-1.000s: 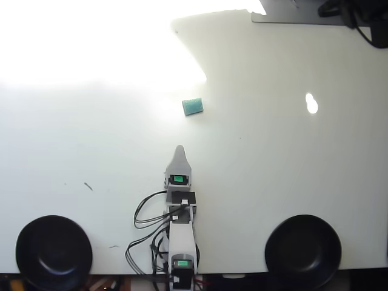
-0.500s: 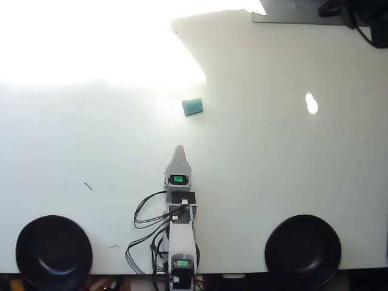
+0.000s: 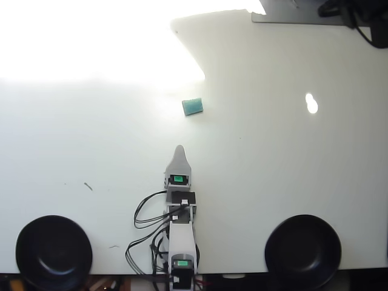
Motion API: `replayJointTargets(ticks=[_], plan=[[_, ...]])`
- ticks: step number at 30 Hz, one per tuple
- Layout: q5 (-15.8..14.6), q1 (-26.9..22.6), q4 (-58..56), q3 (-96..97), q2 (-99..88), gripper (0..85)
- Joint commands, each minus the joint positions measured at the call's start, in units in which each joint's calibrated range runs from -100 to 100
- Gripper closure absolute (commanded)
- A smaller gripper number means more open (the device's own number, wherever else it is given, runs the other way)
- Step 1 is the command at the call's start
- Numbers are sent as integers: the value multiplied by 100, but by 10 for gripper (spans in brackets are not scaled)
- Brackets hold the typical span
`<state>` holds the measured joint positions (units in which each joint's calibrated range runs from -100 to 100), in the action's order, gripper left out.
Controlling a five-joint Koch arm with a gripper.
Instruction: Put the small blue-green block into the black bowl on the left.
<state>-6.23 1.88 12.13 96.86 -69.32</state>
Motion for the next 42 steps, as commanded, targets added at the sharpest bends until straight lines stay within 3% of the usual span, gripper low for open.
replayJointTargets(ticks=[1,15,21,28,42], plan=[[-5,-44,-10,83,199,357],[73,-151,-253,18,-647,382],[371,-132,-1339,-777,-1194,387],[386,-269,-2401,-2006,-1194,387],[454,-132,-3439,-4095,885,390]])
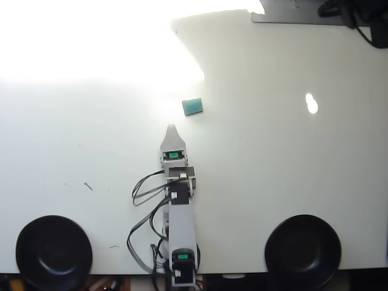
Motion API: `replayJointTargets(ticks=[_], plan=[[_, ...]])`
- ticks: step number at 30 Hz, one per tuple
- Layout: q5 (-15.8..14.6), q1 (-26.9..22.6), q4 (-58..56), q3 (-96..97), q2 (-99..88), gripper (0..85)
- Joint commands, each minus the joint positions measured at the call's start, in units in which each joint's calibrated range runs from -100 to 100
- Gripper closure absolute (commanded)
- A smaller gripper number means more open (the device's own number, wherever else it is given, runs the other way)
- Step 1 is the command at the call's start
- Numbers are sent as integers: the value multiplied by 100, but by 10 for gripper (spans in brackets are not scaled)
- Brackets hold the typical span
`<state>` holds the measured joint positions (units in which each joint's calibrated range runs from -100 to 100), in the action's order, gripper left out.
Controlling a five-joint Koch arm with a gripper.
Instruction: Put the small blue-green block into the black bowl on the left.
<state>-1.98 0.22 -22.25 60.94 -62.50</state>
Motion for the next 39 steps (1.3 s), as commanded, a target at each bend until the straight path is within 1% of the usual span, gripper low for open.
replayJointTargets(ticks=[1,10,16,25,31,35,39], plan=[[34,54,-32,-660,396,388],[63,239,-576,-2157,2056,390],[137,322,-965,-2915,2720,391],[278,425,-1143,-3340,3342,391],[400,581,-1346,-4126,4059,392],[474,591,-1362,-4190,4231,394],[479,611,-1419,-4200,4424,410]])
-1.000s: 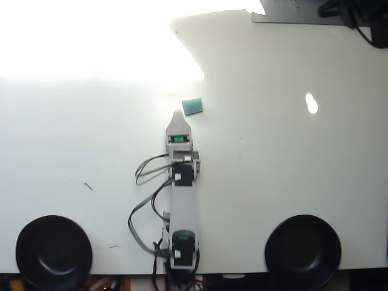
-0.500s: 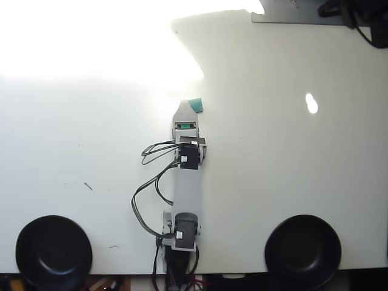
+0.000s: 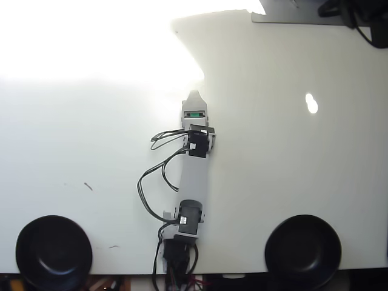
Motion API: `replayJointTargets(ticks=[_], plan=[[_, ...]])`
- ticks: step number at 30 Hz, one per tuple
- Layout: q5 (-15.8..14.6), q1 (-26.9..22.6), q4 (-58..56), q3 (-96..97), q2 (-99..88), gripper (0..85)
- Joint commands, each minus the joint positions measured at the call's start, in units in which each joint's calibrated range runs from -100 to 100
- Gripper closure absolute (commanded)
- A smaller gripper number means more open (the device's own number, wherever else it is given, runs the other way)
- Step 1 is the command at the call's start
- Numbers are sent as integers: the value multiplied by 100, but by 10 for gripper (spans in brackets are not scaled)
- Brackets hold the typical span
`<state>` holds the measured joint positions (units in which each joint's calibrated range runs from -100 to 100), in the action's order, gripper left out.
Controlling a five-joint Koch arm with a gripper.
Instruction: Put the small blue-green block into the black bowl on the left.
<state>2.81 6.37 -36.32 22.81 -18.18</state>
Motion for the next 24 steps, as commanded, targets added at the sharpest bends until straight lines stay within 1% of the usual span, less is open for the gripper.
replayJointTargets(ticks=[1,7,10,12,19,21,24], plan=[[0,5,-12,-386,45,419],[20,68,-4,-469,410,436],[20,83,12,-552,527,498],[20,73,-4,-636,570,518],[5,59,4,-673,559,737],[5,68,37,-645,517,816],[5,59,45,-626,410,821]])
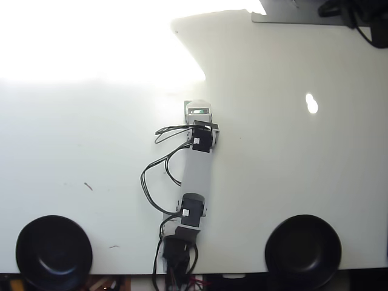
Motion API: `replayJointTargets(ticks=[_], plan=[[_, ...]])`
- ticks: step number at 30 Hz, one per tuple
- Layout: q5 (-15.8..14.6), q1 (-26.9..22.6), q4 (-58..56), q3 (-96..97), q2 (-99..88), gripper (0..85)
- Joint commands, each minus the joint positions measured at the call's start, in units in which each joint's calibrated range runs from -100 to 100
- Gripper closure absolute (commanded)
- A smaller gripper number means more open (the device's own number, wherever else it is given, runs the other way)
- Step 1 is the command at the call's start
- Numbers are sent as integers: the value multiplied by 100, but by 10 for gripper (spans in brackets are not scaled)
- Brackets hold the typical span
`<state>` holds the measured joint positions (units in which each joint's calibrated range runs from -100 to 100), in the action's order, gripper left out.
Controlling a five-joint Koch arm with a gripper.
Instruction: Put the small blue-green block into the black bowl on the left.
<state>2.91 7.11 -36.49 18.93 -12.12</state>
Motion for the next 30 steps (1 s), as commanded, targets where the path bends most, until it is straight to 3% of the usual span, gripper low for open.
replayJointTargets(ticks=[1,17,30], plan=[[-5,-29,45,-239,-272,823],[-54,-1011,-539,-239,-2478,821],[-117,-2393,-766,131,-4385,823]])
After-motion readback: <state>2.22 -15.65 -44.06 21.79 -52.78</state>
